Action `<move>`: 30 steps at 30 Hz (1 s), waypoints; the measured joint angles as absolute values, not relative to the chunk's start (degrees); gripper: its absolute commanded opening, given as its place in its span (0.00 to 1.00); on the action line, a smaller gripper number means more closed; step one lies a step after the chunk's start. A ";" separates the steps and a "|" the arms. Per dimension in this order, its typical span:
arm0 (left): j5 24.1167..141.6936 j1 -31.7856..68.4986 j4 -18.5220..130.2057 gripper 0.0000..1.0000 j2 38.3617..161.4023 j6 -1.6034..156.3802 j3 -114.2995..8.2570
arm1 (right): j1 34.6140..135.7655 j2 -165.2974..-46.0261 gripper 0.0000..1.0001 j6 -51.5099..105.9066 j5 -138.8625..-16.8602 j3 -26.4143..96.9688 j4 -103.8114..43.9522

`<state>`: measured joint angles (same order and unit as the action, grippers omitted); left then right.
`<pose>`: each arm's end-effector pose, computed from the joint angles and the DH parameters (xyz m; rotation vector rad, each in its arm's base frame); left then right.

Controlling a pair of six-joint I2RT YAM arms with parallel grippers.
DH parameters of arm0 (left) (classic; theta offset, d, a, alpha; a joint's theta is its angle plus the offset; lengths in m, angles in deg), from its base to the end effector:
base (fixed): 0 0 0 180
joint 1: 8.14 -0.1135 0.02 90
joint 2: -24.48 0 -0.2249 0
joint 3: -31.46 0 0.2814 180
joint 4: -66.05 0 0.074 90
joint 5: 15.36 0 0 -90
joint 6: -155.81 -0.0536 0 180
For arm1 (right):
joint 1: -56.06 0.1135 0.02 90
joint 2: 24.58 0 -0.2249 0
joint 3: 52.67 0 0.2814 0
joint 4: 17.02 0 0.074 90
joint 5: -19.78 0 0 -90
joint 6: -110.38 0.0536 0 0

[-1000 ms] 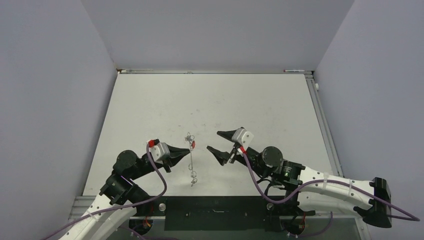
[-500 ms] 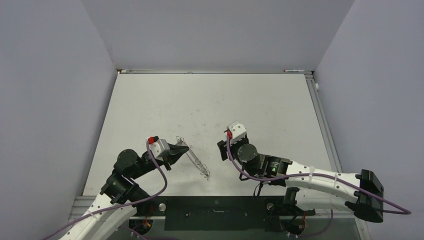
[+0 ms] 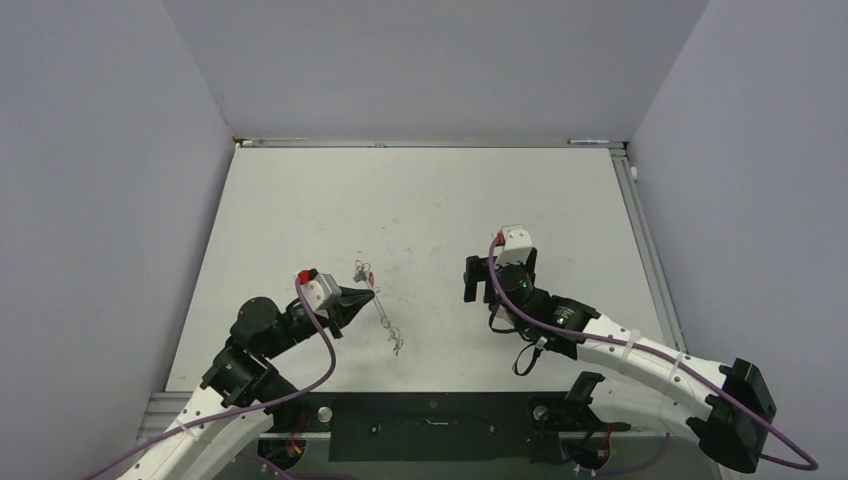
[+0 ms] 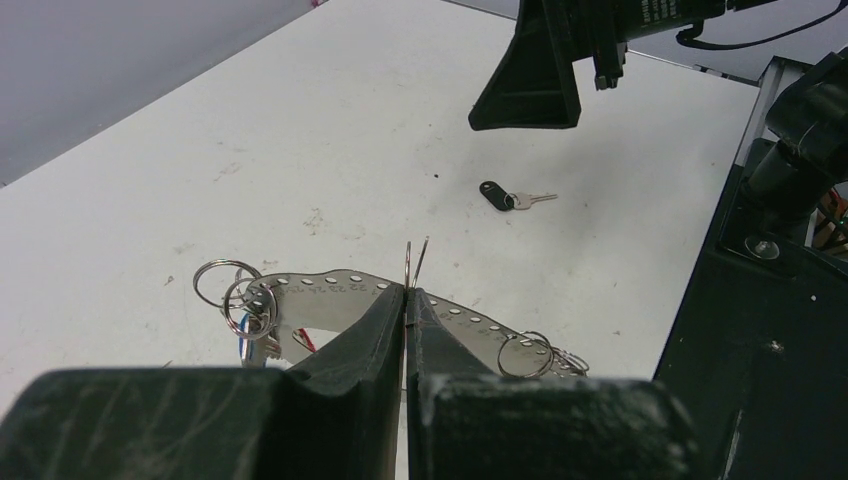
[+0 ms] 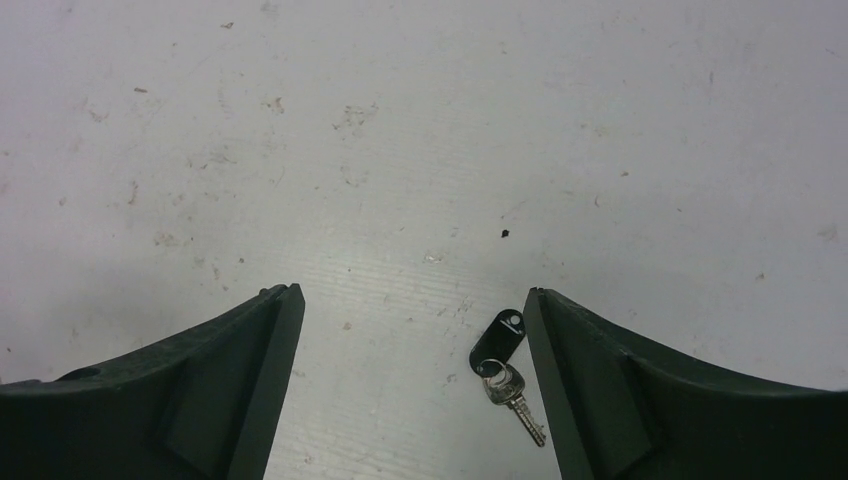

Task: Put the keys on the keyring

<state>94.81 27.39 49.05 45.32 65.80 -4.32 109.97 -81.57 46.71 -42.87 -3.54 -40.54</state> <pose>0.1569 -0.1347 0.2616 0.7658 1.4707 -0.7577 0.1849 0.2118 0.2003 -0.2169 2.0598 0.3606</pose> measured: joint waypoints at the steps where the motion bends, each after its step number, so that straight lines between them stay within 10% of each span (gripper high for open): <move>1: 94.79 27.39 49.01 0.00 45.14 65.80 -4.29 | 108.49 -80.92 0.85 47.72 -43.70 -3.84 -40.69; 30: 93.01 27.39 49.25 0.00 42.26 65.14 -2.96 | 94.10 -93.66 0.68 77.94 -48.24 -0.17 -55.16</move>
